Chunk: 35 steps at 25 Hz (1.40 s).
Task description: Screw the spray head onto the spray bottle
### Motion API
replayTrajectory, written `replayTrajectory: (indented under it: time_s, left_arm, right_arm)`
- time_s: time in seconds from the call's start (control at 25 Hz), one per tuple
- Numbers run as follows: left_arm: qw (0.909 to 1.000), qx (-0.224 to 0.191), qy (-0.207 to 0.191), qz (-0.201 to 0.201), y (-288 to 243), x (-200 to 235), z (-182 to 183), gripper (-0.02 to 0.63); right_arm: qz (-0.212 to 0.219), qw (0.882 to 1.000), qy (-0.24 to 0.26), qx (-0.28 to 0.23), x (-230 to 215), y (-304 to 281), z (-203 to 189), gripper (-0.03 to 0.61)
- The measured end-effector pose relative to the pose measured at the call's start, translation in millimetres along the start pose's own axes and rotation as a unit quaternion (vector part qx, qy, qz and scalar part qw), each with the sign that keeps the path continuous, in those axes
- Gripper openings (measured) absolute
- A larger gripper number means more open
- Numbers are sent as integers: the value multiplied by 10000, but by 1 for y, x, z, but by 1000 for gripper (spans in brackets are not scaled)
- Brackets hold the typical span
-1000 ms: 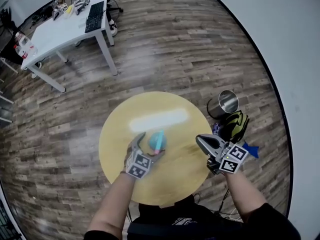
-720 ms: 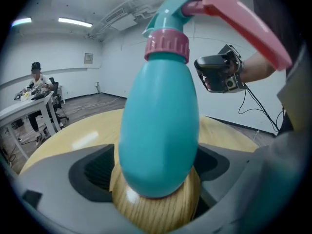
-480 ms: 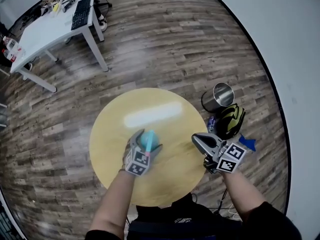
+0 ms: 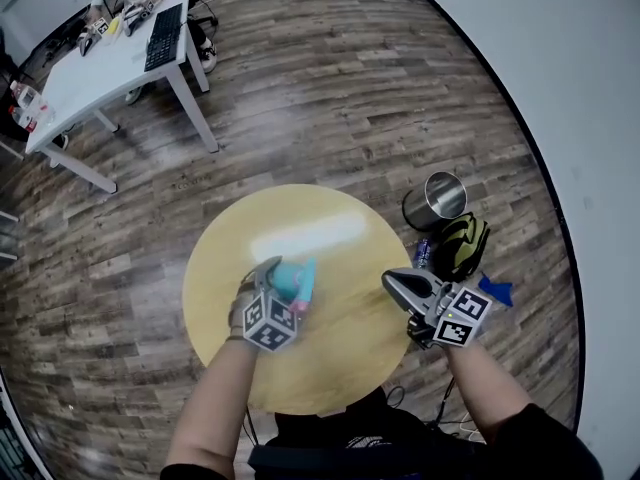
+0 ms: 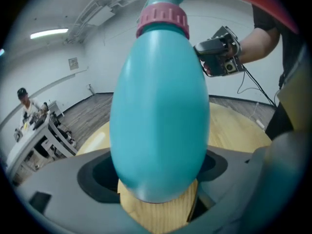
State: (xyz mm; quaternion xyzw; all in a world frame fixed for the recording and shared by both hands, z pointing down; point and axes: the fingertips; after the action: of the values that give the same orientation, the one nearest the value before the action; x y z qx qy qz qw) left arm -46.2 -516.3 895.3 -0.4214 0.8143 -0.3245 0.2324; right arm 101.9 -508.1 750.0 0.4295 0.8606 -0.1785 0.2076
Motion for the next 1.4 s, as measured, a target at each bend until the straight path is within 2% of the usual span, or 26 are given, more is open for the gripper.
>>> replayTrajectory:
  time_s: [0.12, 0.2, 0.28, 0.36, 0.44, 0.56, 0.68, 0.8, 0.84, 1.0, 1.12, 1.24, 1.32, 1.4]
  left_arm:
    - [9976, 301, -616, 83, 31, 15, 13, 460]
    - [9927, 515, -1079, 175, 55, 24, 23, 460]
    - [9832, 766, -1628, 292, 79, 28, 33, 460]
    - [9674, 1049, -2250, 509, 103, 32, 41, 460]
    - [9474, 1287, -2802, 855, 130, 40, 54, 460]
    - [9162, 1607, -3369, 1461, 180, 53, 87, 460]
    - [8730, 1882, -3937, 2179, 228, 69, 121, 460]
    - [8212, 1835, -4419, 3108, 266, 87, 155, 460]
    - [8113, 1968, -4486, 3190, 274, 89, 157, 460]
    - [7933, 2523, -4526, 3196, 299, 88, 150, 460]
    - [7836, 2663, -4541, 3299, 309, 86, 152, 460]
    - [7868, 2594, -4437, 3419, 315, 84, 157, 460]
    - [7941, 2532, -4332, 3430, 317, 82, 159, 460]
    - [7973, 2541, -4262, 3438, 320, 82, 160, 460]
  right_arm:
    - [137, 9998, 132, -9, 14, -3, 14, 25]
    - [276, 9993, 244, 4, 30, -4, 25, 32]
    - [465, 9985, 290, 22, 49, -6, 38, 58]
    - [701, 9975, 123, 19, 70, -8, 55, 109]
    - [958, 9951, -253, 20, 92, -12, 75, 153]
    - [1259, 9879, -884, 214, 128, -22, 101, 217]
    - [1501, 9752, -1526, 565, 163, -37, 116, 260]
    - [1691, 9569, -2155, 967, 194, -53, 120, 283]
    - [1722, 9509, -2332, 1084, 202, -58, 120, 284]
    - [1802, 9284, -2946, 1374, 232, -69, 117, 287]
    - [1863, 9190, -3163, 1441, 246, -76, 120, 287]
    - [1902, 9129, -3332, 1392, 253, -82, 126, 281]
    - [1899, 9112, -3414, 1310, 255, -84, 131, 235]
    - [1944, 9112, -3413, 1242, 259, -84, 137, 212]
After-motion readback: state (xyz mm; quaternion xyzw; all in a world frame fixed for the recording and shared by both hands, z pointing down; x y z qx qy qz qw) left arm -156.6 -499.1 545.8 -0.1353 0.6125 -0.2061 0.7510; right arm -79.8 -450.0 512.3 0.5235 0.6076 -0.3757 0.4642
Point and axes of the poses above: the fingertips, and each gripper's own axes: y backward along the fingers, x to its left, z out of its top, and after that the axes turned 3 degrees about -x, right-handed
